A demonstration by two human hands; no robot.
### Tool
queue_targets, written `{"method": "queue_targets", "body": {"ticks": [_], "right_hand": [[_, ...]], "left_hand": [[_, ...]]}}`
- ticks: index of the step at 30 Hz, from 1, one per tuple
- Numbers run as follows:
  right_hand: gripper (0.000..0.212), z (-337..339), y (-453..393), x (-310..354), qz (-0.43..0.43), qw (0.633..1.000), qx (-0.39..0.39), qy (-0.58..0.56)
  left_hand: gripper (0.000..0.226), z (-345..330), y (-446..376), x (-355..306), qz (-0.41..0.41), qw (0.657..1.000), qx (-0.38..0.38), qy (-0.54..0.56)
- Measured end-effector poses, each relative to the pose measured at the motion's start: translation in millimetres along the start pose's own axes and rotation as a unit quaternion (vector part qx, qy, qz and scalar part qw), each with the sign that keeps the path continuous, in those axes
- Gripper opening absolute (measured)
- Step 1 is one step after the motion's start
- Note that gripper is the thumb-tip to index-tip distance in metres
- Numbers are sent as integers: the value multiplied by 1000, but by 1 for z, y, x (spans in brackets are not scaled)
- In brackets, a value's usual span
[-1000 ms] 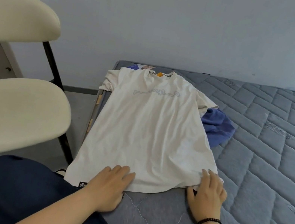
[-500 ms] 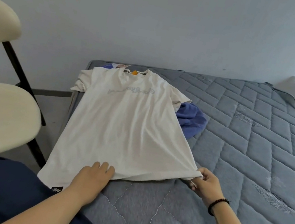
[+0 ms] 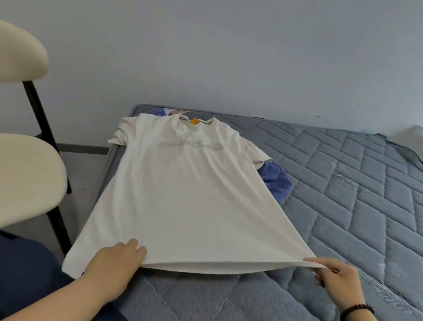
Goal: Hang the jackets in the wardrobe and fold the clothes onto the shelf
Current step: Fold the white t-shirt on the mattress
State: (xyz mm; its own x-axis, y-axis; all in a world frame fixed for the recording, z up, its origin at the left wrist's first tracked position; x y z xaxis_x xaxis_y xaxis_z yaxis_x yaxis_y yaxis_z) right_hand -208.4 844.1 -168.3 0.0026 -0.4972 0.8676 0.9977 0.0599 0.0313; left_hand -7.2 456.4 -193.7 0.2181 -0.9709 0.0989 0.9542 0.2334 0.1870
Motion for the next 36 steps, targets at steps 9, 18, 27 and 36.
{"method": "queue_targets", "body": {"ticks": [9, 18, 27, 36], "right_hand": [[47, 4, 21, -37, 43, 961, -15, 272], [16, -49, 30, -19, 9, 804, 133, 579], [48, -208, 76, 87, 222, 809, 326, 437], [39, -350, 108, 128, 286, 789, 431, 332]], "left_hand": [[36, -25, 17, -9, -29, 992, 117, -42], [59, -31, 19, 23, 75, 992, 101, 14], [34, -39, 20, 36, 76, 983, 160, -45], [27, -58, 56, 64, 124, 955, 193, 188]]}}
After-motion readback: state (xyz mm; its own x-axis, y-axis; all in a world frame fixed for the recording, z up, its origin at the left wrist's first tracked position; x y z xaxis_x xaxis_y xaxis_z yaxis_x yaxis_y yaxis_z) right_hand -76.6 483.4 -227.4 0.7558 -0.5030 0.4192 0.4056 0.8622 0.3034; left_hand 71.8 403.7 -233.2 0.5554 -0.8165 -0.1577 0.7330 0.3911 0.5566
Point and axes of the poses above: each hand's wrist, its own y-axis away from the middle knuckle, its own z-axis out of the back of the hand, x = y × z, the point moved 7 cm from there along -y, towards the middle knuckle, and after that the axes turned 2 degrees about y, right-handed, at the moved point
